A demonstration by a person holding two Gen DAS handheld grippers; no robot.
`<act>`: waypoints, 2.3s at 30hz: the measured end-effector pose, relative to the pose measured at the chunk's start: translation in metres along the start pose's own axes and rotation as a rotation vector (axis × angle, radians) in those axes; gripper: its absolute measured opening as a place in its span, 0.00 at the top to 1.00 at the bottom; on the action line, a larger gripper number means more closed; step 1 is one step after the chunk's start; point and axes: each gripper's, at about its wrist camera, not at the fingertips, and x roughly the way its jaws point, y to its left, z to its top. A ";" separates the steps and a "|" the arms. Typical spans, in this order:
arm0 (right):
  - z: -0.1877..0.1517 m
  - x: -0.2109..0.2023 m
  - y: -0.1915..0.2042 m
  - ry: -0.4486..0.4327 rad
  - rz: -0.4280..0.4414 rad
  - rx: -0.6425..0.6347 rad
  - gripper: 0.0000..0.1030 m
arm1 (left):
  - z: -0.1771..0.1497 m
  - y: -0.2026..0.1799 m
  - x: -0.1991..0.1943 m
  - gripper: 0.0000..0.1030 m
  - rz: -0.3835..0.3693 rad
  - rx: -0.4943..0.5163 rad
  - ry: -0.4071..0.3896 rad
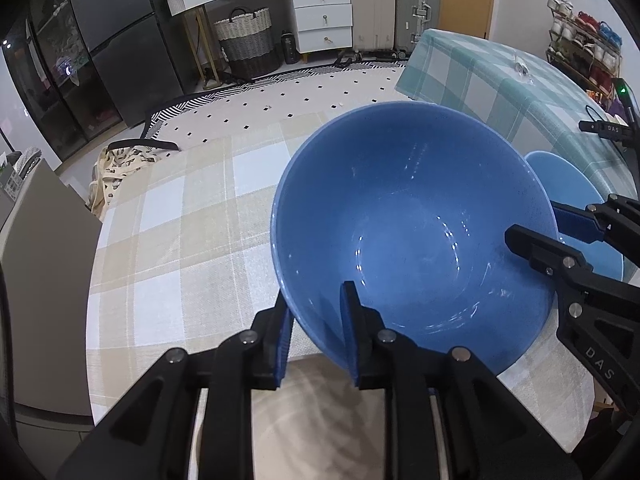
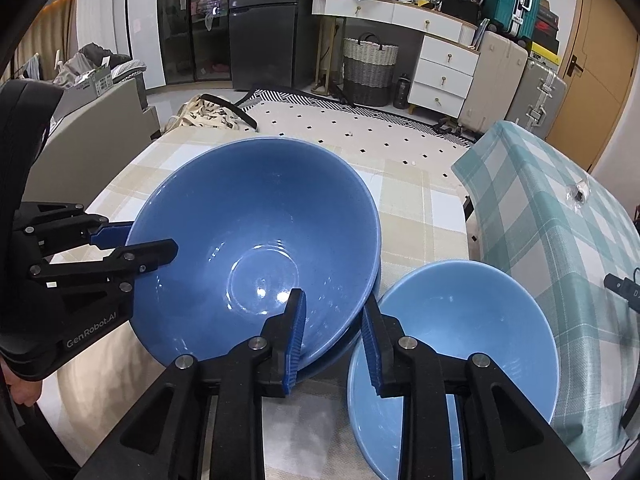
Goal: Organize plates and bowls
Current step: 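Lower the darker blue bowl beside the lighter bowl and open both grippers, then withdraw both grippers and move them to the lighter blue bowl's rim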
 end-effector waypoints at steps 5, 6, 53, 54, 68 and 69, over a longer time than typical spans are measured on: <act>0.000 0.002 0.004 -0.005 -0.018 -0.025 0.69 | -0.001 -0.002 0.004 0.77 0.002 0.012 0.015; 0.000 0.002 0.005 -0.006 -0.020 -0.032 0.66 | -0.001 -0.002 0.005 0.76 0.002 0.016 0.017; -0.017 -0.084 -0.137 -0.201 -0.050 0.268 0.01 | -0.001 -0.053 -0.046 0.03 -0.294 -0.082 -0.094; -0.020 -0.083 -0.139 -0.191 -0.056 0.266 0.01 | -0.001 -0.058 -0.047 0.04 -0.305 -0.069 -0.096; -0.044 -0.071 -0.161 -0.118 -0.076 0.291 0.01 | -0.009 -0.122 -0.056 0.39 -0.436 0.064 -0.068; -0.045 -0.071 -0.162 -0.116 -0.075 0.295 0.01 | -0.010 -0.126 -0.056 0.41 -0.443 0.069 -0.062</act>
